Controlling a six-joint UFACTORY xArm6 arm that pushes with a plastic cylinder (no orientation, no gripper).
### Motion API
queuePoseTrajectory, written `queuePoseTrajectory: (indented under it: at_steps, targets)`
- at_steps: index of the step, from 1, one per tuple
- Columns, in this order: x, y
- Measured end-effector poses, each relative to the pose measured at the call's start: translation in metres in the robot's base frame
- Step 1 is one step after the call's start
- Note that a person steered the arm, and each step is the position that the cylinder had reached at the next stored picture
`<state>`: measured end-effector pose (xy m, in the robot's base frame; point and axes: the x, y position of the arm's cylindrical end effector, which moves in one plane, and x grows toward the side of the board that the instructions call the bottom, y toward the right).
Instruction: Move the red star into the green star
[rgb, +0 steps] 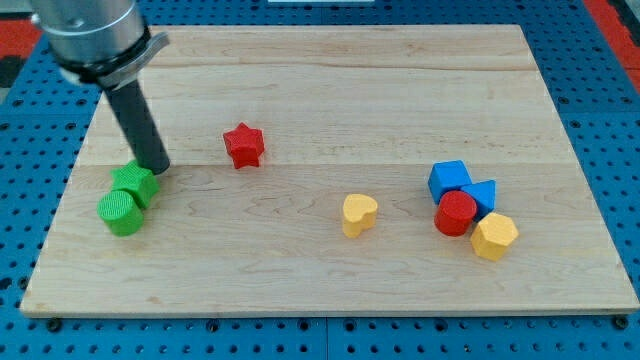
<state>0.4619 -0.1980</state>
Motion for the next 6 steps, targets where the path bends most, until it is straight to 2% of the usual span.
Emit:
queuePoseTrajectory:
  at_steps: [1, 3, 4, 5, 6]
  targets:
    - [0.011, -0.005]
    - [-0.087, 0.000]
    - [-0.098, 0.070]
    - [-0.090, 0.136]
    - [-0.053, 0.124]
